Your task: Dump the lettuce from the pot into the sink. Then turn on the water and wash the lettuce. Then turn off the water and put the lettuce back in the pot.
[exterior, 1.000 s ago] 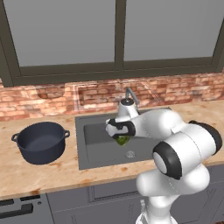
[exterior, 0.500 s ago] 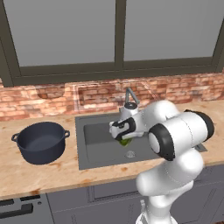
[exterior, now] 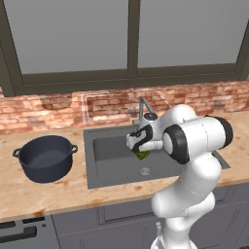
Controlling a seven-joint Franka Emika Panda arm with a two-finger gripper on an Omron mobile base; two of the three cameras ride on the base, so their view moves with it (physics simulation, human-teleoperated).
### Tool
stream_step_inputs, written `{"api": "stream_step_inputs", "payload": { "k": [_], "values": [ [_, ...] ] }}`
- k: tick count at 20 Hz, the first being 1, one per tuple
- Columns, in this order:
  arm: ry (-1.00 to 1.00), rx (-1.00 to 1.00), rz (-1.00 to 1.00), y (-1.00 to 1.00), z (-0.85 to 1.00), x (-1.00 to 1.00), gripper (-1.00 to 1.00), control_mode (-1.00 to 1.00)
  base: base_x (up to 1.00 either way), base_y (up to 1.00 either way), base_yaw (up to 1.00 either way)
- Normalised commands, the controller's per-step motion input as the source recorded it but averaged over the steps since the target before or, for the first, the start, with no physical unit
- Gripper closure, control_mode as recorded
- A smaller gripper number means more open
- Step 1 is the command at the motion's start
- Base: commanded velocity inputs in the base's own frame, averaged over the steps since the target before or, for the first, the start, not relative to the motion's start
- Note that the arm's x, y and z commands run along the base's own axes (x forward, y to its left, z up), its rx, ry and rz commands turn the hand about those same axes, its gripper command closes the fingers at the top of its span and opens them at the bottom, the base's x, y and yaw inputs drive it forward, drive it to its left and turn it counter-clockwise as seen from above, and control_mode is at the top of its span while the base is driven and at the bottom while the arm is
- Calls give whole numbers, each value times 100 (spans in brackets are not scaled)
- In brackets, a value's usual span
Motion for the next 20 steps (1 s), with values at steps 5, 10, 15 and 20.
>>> {"api": "stream_step_inputs", "payload": {
  "k": [5, 10, 15, 20],
  "values": [
    [0, 0, 2, -1, -41, 2, 100, -100, 0, 0, 0],
    [0, 0, 2, -4, -32, 6, 100, -100, 0, 0, 0],
    [0, 0, 4, -16, -2, 32, 100, -100, 0, 0, 0],
    [-2, 0, 5, -6, -11, 21, 100, -100, 0, 0, 0]
  ]
}}
